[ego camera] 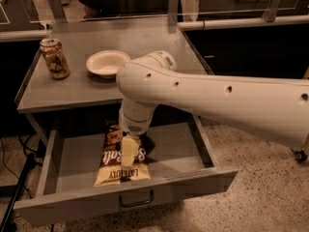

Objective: Pick brown chip bag from top drawer and place on counter

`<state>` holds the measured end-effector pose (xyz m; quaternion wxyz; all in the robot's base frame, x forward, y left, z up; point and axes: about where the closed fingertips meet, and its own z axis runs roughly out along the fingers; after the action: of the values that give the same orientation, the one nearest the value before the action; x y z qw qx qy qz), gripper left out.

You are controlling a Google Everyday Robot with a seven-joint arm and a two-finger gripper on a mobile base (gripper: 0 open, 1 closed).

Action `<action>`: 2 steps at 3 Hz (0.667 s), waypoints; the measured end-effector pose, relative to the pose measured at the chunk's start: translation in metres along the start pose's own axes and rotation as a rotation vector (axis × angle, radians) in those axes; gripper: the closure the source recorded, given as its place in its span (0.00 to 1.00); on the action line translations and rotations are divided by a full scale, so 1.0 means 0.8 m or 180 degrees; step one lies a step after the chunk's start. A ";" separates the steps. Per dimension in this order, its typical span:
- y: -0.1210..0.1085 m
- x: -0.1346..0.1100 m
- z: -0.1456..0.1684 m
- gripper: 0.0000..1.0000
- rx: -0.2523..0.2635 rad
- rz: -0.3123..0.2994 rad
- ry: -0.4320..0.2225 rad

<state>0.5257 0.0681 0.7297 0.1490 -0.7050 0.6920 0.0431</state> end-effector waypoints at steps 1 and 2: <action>0.003 -0.006 0.020 0.00 -0.0091 0.0003 0.0018; -0.001 -0.012 0.038 0.00 -0.0140 0.0006 0.0022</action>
Offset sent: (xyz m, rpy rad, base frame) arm 0.0158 0.0279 -0.0426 -0.0074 0.0577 0.0096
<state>0.5303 0.0854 0.7033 0.1310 -0.7076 0.6921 0.0560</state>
